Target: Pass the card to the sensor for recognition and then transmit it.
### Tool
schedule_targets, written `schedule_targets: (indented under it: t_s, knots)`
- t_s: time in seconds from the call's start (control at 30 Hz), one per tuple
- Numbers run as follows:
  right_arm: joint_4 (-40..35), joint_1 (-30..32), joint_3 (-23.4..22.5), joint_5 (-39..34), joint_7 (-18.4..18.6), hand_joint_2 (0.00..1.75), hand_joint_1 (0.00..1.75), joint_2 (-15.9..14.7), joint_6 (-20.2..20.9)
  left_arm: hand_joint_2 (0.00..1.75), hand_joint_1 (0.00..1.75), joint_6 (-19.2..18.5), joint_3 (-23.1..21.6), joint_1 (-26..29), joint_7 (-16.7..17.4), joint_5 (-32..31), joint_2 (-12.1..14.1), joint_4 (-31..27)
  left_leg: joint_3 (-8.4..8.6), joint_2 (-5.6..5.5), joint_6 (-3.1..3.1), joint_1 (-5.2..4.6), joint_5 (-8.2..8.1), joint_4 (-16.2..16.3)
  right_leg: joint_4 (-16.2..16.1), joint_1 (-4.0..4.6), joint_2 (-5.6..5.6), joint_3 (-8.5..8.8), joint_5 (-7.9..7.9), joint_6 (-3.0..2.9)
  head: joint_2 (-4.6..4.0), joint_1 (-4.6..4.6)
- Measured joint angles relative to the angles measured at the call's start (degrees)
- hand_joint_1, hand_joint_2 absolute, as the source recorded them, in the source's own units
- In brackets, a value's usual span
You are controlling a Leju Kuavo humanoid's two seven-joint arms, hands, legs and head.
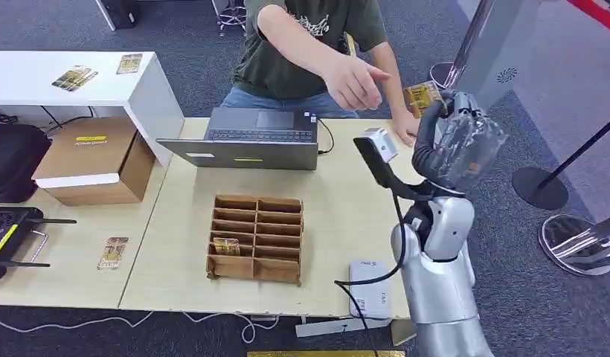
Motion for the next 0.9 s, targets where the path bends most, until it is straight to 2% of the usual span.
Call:
schedule_targets:
  t_s: [0.07,0.13,0.17,0.23,0.37,0.53,0.9]
  knots:
    - [2.4,-1.9,1.2,4.1,1.2,1.75,1.75,0.0,0.2,0.0,0.0,-0.7,-0.9,-0.2,-0.2,0.0,0.2,0.0,0.01,0.02,0.0,0.0,0.0,0.0,0.0,0.0,0.02,-0.01,0.0,0.0,0.0,-0.02]
    - [10.5,-9.1,8.3,4.4,9.3,1.75,1.75,-1.9,0.3,0.0,0.0,-1.1,-2.6,-0.3,-0.2,0.0,0.6,0.1,0.01,0.0,0.0,0.0,0.05,0.0,0.0,0.0,0.0,0.0,0.02,-0.01,0.0,-0.02]
    - [12.5,-10.5,10.3,4.5,11.3,1.75,1.75,-2.2,0.2,0.0,0.0,-1.1,-2.7,-0.3,-0.2,0.1,0.7,0.2,0.01,0.01,-0.01,0.0,0.05,0.0,0.0,0.0,0.02,-0.01,0.03,-0.01,0.0,0.0]
    - [15.4,-13.0,13.6,4.5,13.1,1.75,1.75,-2.9,0.2,0.0,0.0,-1.1,-3.0,-0.3,-0.2,0.1,0.8,0.3,0.03,0.02,-0.01,0.0,0.05,0.0,0.0,0.0,0.03,-0.01,0.04,-0.01,0.0,0.0]
    - [19.6,-16.8,17.8,4.5,13.7,1.75,1.75,-3.1,0.2,0.0,0.0,-1.1,-3.2,-0.3,-0.2,0.2,1.0,0.3,0.02,0.01,-0.01,0.01,0.05,0.0,0.0,0.01,0.0,-0.01,0.03,-0.01,0.0,-0.02]
    - [23.6,-19.3,20.1,4.5,13.0,1.75,1.75,-3.1,0.1,0.0,0.0,-1.1,-3.3,-0.3,-0.2,0.4,1.1,0.4,0.01,-0.02,-0.01,0.01,0.05,0.0,0.0,0.01,-0.04,0.0,0.03,-0.01,0.0,0.0]
    - [28.0,-21.5,21.3,4.5,12.4,1.75,1.75,-2.1,0.0,0.0,0.0,-0.9,-3.3,-0.3,-0.9,1.4,1.4,0.7,-0.02,-0.06,-0.01,0.0,0.05,0.0,0.0,0.0,-0.07,0.0,0.02,0.0,0.0,-0.02]
